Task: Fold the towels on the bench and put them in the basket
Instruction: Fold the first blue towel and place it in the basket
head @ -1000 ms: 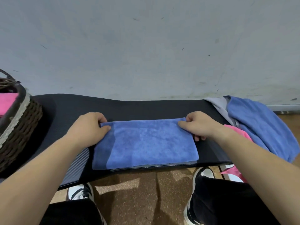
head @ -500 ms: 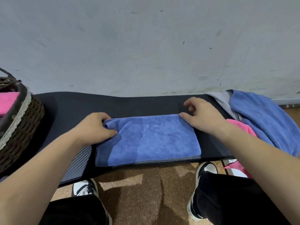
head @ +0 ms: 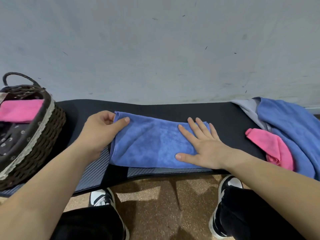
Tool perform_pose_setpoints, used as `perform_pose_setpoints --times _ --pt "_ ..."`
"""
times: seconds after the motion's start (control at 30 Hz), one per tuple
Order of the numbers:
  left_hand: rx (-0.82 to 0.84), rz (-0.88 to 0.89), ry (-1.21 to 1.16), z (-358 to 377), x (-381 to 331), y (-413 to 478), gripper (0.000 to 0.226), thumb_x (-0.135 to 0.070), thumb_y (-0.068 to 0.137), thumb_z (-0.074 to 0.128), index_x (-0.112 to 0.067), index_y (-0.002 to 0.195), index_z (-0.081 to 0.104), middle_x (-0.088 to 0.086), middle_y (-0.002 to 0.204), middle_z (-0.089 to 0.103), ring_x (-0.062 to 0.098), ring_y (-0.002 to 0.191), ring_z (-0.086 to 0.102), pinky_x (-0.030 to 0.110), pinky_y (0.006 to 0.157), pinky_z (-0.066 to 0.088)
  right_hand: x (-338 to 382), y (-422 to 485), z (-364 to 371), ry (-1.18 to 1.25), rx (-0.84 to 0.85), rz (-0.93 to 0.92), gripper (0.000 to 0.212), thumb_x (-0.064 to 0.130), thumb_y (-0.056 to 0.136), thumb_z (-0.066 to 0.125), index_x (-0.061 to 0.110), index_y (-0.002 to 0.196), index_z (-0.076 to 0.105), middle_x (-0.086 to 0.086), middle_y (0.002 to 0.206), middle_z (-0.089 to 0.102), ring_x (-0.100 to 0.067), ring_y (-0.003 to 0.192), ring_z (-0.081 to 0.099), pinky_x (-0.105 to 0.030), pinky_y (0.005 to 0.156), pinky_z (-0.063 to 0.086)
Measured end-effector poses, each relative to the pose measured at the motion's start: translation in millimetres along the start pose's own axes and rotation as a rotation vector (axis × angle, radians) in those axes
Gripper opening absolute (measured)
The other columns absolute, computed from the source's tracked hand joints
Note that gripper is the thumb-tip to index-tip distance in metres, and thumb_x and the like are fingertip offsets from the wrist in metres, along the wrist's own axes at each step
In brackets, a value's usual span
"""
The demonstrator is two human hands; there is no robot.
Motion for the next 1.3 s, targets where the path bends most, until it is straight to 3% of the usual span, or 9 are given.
perform_pose_setpoints --times 0.13,0.23,0.37,0.57,0.8,0.93,1.03,1.17,1.3 --pt "0.033 0.063 -0.058 22.2 -24.3 -17.2 0.011 -0.028 0.091 0.077 -0.019 0.091 0.071 0.014 0.086 0.077 0.027 0.074 0.072 0.042 0.067 0.056 0.1 -4.3 -9.4 0.086 -0.049 -0.025 0.095 0.089 0.085 0.030 0.045 0.160 -0.010 0.005 0.169 -0.024 -0.016 0.152 -0.032 -0.052 0.124 -0.016" --pt "0.061 0.099 -0.054 56.6 -43.0 -28.0 0.010 -0.020 0.094 0.072 -0.012 0.099 0.069 0.008 0.067 0.067 0.019 0.055 0.060 0.027 0.047 0.048 -11.7 -7.5 -30.9 0.218 -0.187 -0.007 0.079 0.074 0.093 0.044 0.036 0.160 0.028 0.001 0.172 0.010 -0.019 0.159 -0.004 -0.051 0.127 -0.003" --pt "0.145 0.078 -0.019 115.2 -55.7 -30.6 0.011 -0.015 0.094 0.072 -0.010 0.102 0.067 0.009 0.061 0.064 0.020 0.045 0.063 0.026 0.046 0.053 -44.3 -14.2 -59.4 0.336 -0.471 0.061 0.034 0.044 0.095 0.063 0.020 0.118 0.071 -0.001 0.113 0.067 -0.021 0.111 0.063 -0.041 0.097 0.050" --pt "0.219 0.067 0.090 190.0 -62.2 -23.9 0.013 -0.014 0.090 0.072 -0.013 0.100 0.064 0.012 0.068 0.072 0.029 0.056 0.074 0.038 0.055 0.064 -82.8 -7.9 -48.0 0.614 -0.385 0.239 0.025 0.031 0.094 0.064 0.015 0.075 0.069 0.004 0.059 0.063 -0.013 0.058 0.061 -0.027 0.059 0.048" --pt "0.491 -0.026 0.229 232.3 -42.9 -31.9 0.074 -0.015 0.083 0.085 -0.016 0.146 0.045 0.012 0.092 0.075 0.022 0.071 0.078 0.037 0.070 0.065 -95.5 -7.0 -35.0 0.948 -0.249 0.274 0.025 0.027 0.098 0.063 0.004 0.092 0.070 -0.004 0.071 0.071 -0.014 0.054 0.064 -0.028 0.048 0.050" --pt "0.463 0.177 0.357 213.3 -53.8 -35.8 0.058 -0.017 0.084 0.082 -0.030 0.134 0.058 -0.006 0.103 0.071 0.010 0.071 0.073 0.026 0.065 0.059 -92.2 -6.5 -36.8 0.943 -0.225 0.308 0.043 0.047 0.092 0.068 0.005 0.083 0.067 -0.002 0.068 0.065 -0.015 0.054 0.058 -0.028 0.050 0.049" --pt "0.278 0.487 0.663 184.0 -64.5 -32.5 0.040 -0.022 0.086 0.076 -0.030 0.124 0.067 -0.017 0.103 0.066 0.004 0.079 0.063 0.022 0.077 0.050 -87.6 -3.3 -37.0 0.847 -0.236 0.329 0.049 0.057 0.079 0.078 0.010 0.075 0.064 0.002 0.061 0.058 -0.014 0.054 0.052 -0.029 0.052 0.046" --pt "0.224 0.552 0.860 163.6 -44.1 -32.3 0.062 -0.049 0.089 0.067 -0.032 0.146 0.052 -0.009 0.137 0.051 0.017 0.122 0.051 0.035 0.102 0.046 -84.4 2.5 -36.1 0.660 -0.238 0.346 0.040 0.049 0.084 0.074 0.011 0.075 0.063 0.000 0.067 0.063 -0.017 0.062 0.057 -0.033 0.063 0.050" --pt "0.378 0.516 1.120 183.4 0.9 -41.7 0.089 -0.072 0.082 0.006 -0.035 0.163 0.013 0.006 0.172 0.002 0.029 0.158 -0.004 0.041 0.129 0.003 -87.1 5.5 -34.2 0.589 -0.217 0.382 0.039 0.048 0.089 0.069 0.017 0.071 0.055 -0.002 0.067 0.058 -0.020 0.063 0.054 -0.034 0.063 0.047"
Point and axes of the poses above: each hand's wrist, its own y-axis towards the middle knuckle, its own z-axis out of the palm, x = y × z, the point moved 7 cm from there along y, towards the middle knuckle
